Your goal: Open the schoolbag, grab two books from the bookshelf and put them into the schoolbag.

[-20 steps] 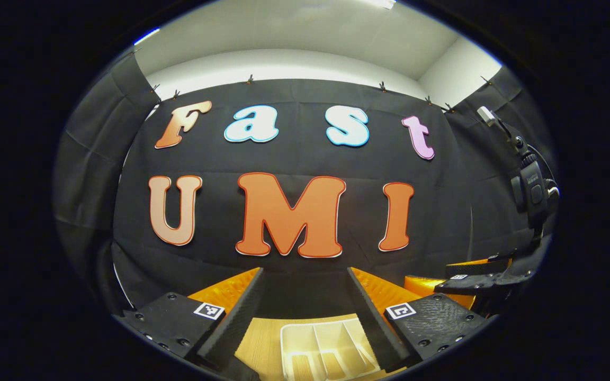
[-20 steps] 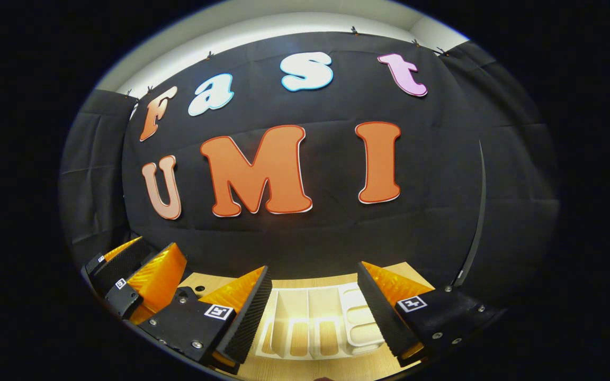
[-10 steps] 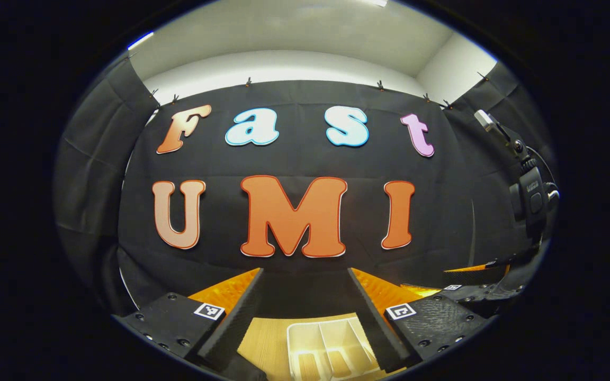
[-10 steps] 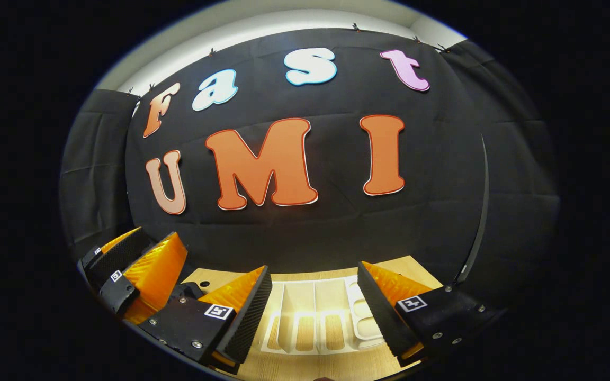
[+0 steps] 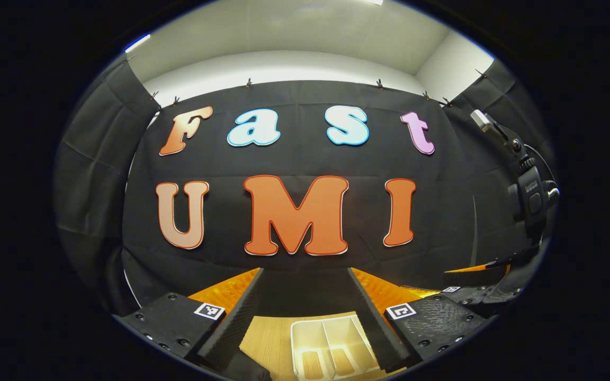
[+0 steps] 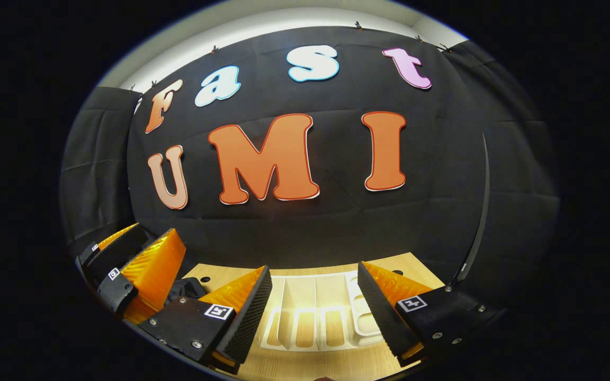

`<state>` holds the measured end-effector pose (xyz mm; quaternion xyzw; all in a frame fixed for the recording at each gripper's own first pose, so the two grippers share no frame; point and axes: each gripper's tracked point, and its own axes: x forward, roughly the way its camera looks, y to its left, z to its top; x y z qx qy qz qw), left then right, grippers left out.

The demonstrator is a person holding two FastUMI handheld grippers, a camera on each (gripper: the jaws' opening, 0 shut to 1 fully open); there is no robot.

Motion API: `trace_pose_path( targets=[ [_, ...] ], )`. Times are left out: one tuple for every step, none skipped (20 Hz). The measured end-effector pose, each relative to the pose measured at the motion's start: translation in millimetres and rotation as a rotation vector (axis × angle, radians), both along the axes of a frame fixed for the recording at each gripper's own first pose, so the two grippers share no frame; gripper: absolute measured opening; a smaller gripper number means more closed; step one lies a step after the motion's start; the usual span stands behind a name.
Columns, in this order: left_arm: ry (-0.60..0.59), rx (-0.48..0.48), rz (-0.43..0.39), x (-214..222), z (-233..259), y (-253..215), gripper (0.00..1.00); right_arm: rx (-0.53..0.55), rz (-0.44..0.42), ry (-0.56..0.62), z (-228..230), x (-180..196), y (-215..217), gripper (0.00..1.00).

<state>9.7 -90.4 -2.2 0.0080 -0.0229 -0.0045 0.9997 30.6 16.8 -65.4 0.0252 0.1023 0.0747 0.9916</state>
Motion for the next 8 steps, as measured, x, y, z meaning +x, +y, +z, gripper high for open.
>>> trace_pose_path(
  targets=[
    [0.001, 0.001, -0.001, -1, 0, 1, 0.94, -0.004, -0.001, -0.007, 2, 1, 1, 0.96],
    [0.001, 0.003, 0.000, 1, -1, 1, 0.94, -0.006, -0.001, -0.012, 3, 0, 1, 0.96],
    [0.004, 0.004, -0.001, 1, -1, 3, 0.94, -0.006, -0.002, -0.019, 4, 1, 1, 0.96],
    [0.006, 0.003, 0.002, 1, -2, 4, 0.94, -0.007, -0.004, -0.021, 4, 2, 2, 0.96],
    [0.008, 0.000, 0.002, 0, -3, 6, 0.94, -0.008, -0.005, -0.022, 4, 2, 2, 0.96],
    [0.010, 0.000, 0.007, 0, -4, 8, 0.94, -0.007, -0.004, -0.020, 2, 3, 4, 0.96],
    [0.011, 0.002, 0.009, 1, -5, 10, 0.94, -0.006, -0.002, -0.018, 1, 3, 5, 0.96],
    [0.011, 0.004, 0.012, 1, -4, 12, 0.94, -0.005, -0.001, -0.013, -1, 3, 6, 0.96]
  ],
)
